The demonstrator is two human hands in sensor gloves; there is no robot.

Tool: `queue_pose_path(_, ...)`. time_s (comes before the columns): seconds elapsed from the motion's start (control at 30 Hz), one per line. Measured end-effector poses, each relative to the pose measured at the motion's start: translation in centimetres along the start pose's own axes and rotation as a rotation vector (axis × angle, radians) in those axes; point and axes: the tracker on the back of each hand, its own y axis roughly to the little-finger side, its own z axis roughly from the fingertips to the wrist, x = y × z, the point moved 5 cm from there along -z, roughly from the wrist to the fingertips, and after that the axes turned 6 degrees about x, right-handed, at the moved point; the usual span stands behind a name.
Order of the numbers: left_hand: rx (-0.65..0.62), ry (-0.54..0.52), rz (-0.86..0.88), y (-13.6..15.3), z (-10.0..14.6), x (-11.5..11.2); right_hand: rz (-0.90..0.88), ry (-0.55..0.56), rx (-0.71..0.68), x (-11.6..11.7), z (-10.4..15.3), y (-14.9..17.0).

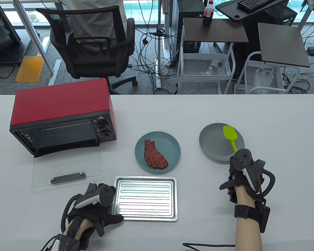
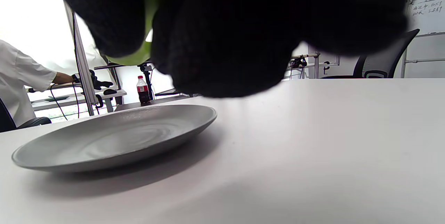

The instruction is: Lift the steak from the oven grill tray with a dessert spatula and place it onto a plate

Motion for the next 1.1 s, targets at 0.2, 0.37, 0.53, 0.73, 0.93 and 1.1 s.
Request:
queue_pose_path(0.2, 0.001, 0.000, 0.000, 0.0, 0.0, 0.0, 0.049, -0.029, 0.006, 1.9, -0.3, -0.9)
queue_pose_path(0.37, 0.001, 0.002, -0.001, 0.0, 0.0, 0.0, 0.071, -0.051, 0.012, 3.1, -0.4, -1.7)
queue_pose_path(0.53, 0.000, 0.004, -0.003, 0.0, 0.0, 0.0, 0.096, -0.060, 0.006, 3.8, -0.3, -2.7)
queue_pose_path(0.73, 0.000, 0.004, -0.004, 0.0, 0.0, 0.1, 0.147, -0.066, 0.011, 4.4, -0.1, -3.2)
queue_pose_path(0.93, 0.002, -0.004, 0.000, -0.1, 0.0, 0.1, 0.201, -0.114, 0.053, 5.2, 0.3, -3.2)
queue_pose_path(1.1, 0.002, -0.002, 0.000, -0.1, 0.0, 0.1, 0.193, -0.174, 0.079, 5.8, 0.5, -3.0)
